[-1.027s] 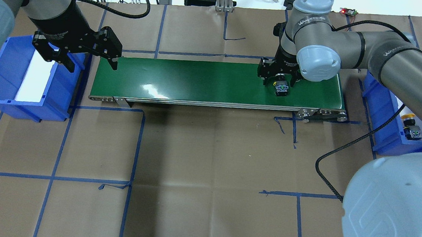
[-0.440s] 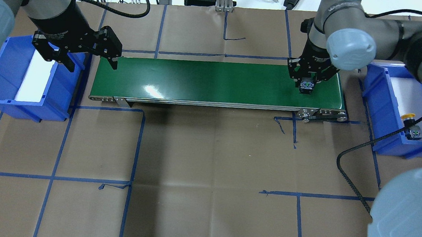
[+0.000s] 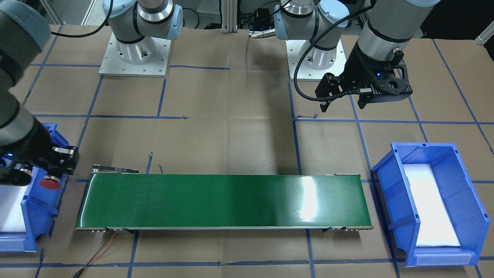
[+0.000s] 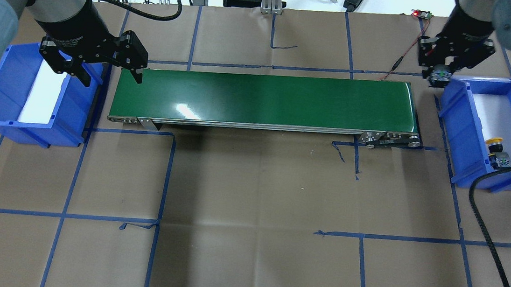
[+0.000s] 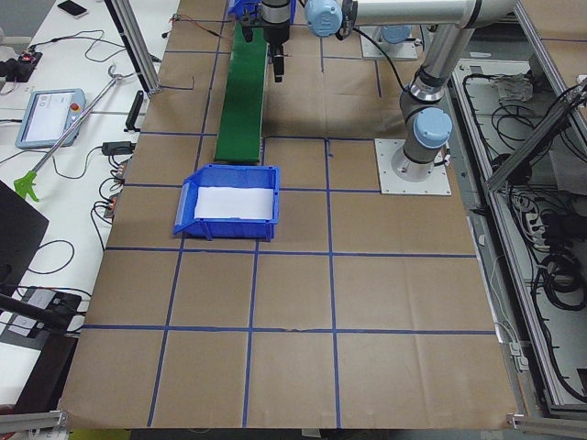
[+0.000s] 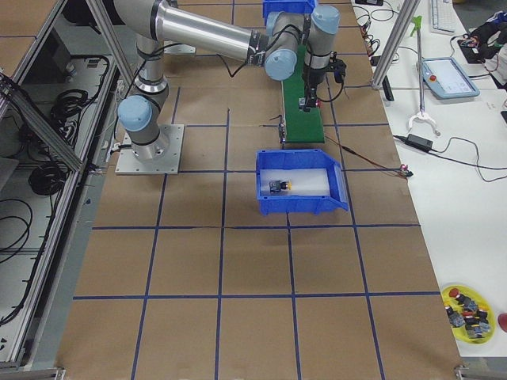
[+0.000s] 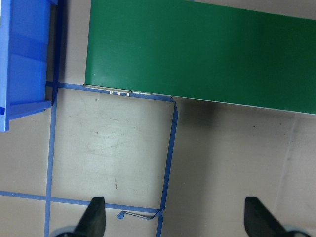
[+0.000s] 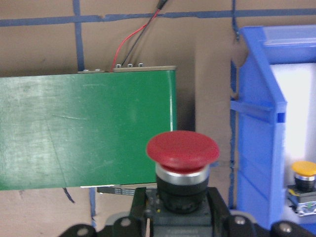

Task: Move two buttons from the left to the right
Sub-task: 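Carry the red button into the blue bin beside the yellow one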

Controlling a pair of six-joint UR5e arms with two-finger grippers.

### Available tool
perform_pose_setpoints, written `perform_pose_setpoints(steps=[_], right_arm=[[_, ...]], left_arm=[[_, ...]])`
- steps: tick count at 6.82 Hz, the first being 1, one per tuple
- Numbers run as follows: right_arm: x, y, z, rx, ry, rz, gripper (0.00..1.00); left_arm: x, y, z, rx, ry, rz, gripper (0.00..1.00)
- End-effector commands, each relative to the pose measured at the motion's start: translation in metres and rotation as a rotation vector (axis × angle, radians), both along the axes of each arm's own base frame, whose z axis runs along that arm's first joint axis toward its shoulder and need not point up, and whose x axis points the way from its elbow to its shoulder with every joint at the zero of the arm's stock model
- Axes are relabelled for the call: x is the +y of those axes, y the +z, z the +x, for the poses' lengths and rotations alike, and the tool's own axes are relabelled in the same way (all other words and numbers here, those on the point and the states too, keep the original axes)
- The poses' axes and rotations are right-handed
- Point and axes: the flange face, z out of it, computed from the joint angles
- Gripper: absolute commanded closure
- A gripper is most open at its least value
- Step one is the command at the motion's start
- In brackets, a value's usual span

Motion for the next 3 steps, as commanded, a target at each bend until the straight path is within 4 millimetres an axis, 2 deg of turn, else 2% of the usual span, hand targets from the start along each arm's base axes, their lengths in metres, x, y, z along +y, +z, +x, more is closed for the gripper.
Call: perform_pose_setpoints(steps=[1, 2, 3], right_arm=[[0.011, 0.002, -0.129, -0.001, 0.102, 0.026, 0.95], [0.013, -0.014, -0.173, -0.014, 0.118, 0.037, 0.95], [0.004, -0.052, -0.184, -0.045, 0.124, 0.086, 0.95]], left_arm=[[0.000, 0.000, 0.000, 0.000, 0.001, 0.000, 0.00], [0.000, 0.001, 0.000, 0.000, 0.001, -0.002, 0.00], [0.000, 0.001, 0.000, 0.000, 0.001, -0.002, 0.00]])
